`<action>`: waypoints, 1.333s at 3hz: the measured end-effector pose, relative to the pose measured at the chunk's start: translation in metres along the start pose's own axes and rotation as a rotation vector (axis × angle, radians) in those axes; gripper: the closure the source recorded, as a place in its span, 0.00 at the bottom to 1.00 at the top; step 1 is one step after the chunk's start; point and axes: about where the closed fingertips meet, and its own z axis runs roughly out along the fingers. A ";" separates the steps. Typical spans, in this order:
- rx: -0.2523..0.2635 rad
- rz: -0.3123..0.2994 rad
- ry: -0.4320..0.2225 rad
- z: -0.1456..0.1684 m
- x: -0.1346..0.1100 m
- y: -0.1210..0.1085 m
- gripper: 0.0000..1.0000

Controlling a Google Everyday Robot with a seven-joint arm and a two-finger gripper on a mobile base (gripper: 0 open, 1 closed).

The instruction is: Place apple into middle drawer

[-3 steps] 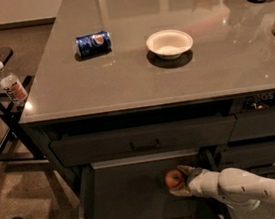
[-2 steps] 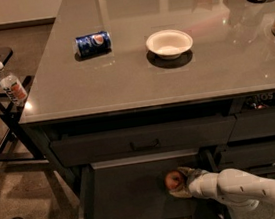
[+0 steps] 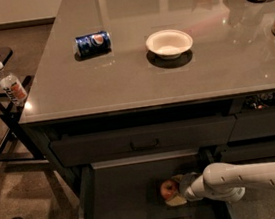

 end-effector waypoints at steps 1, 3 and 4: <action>-0.019 0.003 0.021 0.004 0.003 0.003 0.82; -0.019 0.003 0.021 0.004 0.003 0.003 0.36; -0.019 0.002 0.021 0.004 0.003 0.003 0.12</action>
Offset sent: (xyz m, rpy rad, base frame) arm -0.0019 0.0016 -0.0051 -0.0123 0.0243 0.0085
